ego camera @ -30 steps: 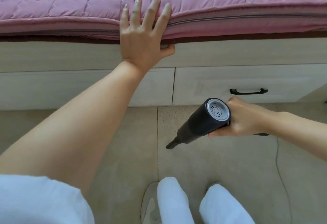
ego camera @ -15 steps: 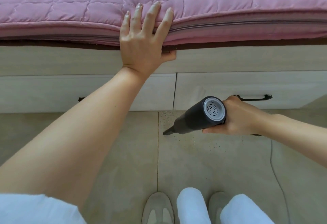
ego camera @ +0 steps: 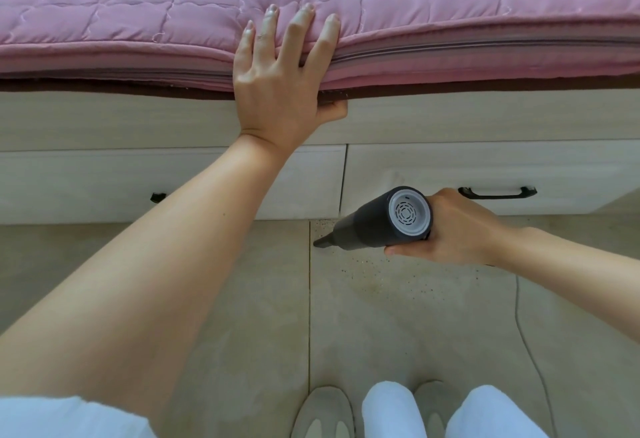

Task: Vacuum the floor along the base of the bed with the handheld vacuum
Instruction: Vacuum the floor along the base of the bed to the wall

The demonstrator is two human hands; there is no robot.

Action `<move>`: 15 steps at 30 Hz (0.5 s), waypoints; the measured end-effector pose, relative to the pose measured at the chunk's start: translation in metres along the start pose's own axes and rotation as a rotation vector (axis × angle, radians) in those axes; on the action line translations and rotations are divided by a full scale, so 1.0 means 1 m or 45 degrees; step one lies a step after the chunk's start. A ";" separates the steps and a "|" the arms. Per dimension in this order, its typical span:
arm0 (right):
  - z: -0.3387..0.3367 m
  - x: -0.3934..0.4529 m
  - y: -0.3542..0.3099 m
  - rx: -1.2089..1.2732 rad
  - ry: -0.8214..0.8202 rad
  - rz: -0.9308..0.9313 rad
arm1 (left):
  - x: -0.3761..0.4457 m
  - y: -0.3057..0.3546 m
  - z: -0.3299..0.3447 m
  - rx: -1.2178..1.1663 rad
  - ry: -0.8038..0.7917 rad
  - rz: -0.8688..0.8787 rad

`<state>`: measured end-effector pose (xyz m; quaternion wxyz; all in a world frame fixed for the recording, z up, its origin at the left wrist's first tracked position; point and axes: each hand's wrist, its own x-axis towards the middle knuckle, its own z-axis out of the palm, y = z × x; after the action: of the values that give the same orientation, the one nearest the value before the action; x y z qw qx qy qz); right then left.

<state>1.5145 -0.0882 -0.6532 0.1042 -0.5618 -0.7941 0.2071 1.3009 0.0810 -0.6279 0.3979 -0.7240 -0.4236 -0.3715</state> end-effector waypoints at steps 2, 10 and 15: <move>-0.002 -0.001 0.000 0.006 -0.015 0.004 | 0.000 0.000 0.000 -0.010 0.007 -0.005; 0.009 -0.001 0.005 -0.131 0.070 -0.023 | -0.001 0.000 -0.001 -0.008 -0.016 -0.002; 0.014 0.006 0.003 -0.163 0.133 -0.015 | 0.001 0.000 -0.001 -0.017 -0.018 -0.004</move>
<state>1.5097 -0.0848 -0.6677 0.1103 -0.5726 -0.8026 0.1256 1.3007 0.0803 -0.6270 0.3896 -0.7286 -0.4249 -0.3698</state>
